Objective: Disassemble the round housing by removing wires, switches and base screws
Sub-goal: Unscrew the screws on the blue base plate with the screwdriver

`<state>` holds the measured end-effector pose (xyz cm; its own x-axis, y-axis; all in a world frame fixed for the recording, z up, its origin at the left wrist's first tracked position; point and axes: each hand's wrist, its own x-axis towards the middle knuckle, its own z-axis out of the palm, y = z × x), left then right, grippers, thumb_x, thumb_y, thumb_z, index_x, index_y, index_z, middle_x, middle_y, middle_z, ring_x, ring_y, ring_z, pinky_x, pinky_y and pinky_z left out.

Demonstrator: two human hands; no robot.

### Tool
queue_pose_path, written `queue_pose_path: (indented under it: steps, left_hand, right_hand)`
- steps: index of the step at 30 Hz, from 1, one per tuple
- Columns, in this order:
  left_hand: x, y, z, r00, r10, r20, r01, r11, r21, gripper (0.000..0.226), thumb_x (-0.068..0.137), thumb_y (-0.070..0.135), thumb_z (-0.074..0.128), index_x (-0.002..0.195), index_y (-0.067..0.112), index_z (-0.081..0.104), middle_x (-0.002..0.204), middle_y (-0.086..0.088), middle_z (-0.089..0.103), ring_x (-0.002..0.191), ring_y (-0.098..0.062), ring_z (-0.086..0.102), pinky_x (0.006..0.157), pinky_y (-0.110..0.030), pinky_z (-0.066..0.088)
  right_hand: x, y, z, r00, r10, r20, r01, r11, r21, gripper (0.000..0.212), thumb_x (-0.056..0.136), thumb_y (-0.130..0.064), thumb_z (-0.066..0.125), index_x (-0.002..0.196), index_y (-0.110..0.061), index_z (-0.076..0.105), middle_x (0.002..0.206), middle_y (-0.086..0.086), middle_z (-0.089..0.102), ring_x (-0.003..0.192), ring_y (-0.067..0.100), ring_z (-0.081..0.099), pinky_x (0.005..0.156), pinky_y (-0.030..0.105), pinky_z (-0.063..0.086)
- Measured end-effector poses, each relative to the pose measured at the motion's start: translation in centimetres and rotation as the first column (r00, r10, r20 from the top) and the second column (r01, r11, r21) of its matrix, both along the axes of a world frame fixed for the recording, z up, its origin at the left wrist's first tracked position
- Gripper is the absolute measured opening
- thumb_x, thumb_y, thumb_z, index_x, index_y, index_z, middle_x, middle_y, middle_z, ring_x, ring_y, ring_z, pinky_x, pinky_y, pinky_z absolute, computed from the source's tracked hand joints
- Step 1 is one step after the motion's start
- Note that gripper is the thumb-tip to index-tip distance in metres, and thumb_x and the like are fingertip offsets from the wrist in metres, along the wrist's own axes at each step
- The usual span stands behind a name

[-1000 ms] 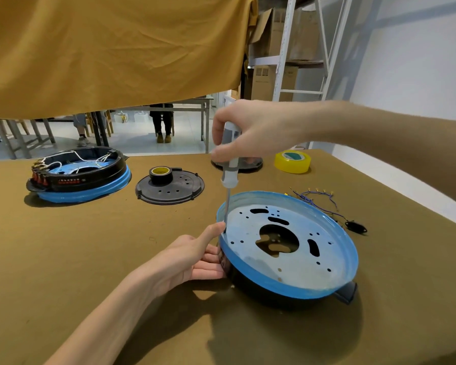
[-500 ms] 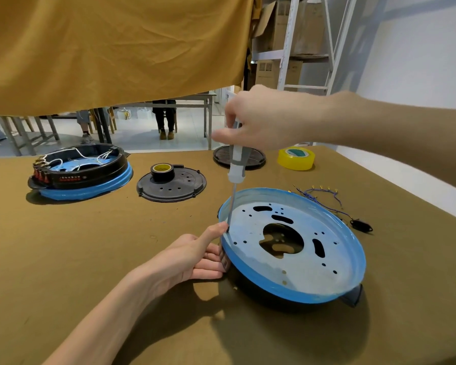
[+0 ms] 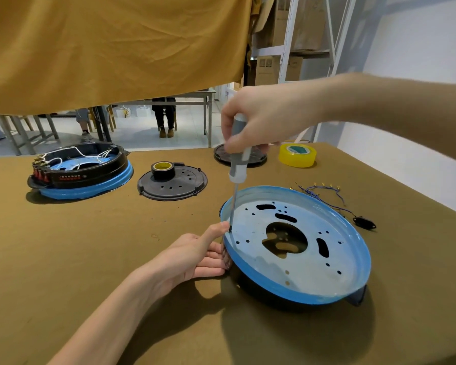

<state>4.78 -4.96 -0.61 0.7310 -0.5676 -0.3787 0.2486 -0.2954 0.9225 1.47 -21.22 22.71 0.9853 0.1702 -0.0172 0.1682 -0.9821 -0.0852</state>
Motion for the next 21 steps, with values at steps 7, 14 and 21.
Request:
queue_pose_path:
  steps: [7, 14, 21]
  left_hand:
    - [-0.1, -0.1, 0.2, 1.000, 0.008, 0.007, -0.008, 1.000, 0.003, 0.103, 0.042, 0.082, 0.071, 0.110, 0.005, 0.070, 0.096, -0.011, 0.080, 0.091, -0.021, 0.078, 0.084, -0.034, 0.063]
    - [-0.2, 0.0, 0.2, 1.000, 0.006, 0.018, -0.006, 1.000, 0.006, 0.102, 0.044, 0.081, 0.070, 0.111, 0.005, 0.070, 0.097, -0.012, 0.080, 0.091, -0.022, 0.078, 0.088, -0.036, 0.062]
    - [-0.1, 0.0, 0.1, 1.000, 0.008, 0.021, -0.008, 1.000, 0.004, 0.103, 0.043, 0.081, 0.070, 0.111, 0.004, 0.069, 0.096, -0.012, 0.080, 0.091, -0.022, 0.078, 0.087, -0.036, 0.063]
  right_hand:
    - [-0.2, -0.2, -0.8, 0.990, -0.085, 0.110, 0.099, 0.987, -0.130, 0.057, 0.095, -0.068, 0.048, 0.100, -0.015, 0.066, 0.058, -0.001, 0.072, 0.043, 0.013, 0.065, 0.035, 0.017, 0.042]
    - [-0.4, -0.9, 0.7, 0.994, 0.037, -0.104, -0.024, 0.991, 0.131, 0.027, 0.084, -0.030, 0.080, 0.106, -0.027, 0.064, 0.088, 0.000, 0.075, 0.066, 0.009, 0.072, 0.053, 0.014, 0.052]
    - [0.2, -0.7, -0.9, 0.995, -0.020, 0.098, 0.029, 0.996, -0.088, 0.039, 0.096, -0.053, 0.059, 0.100, -0.017, 0.071, 0.068, 0.003, 0.075, 0.052, 0.013, 0.068, 0.046, 0.021, 0.052]
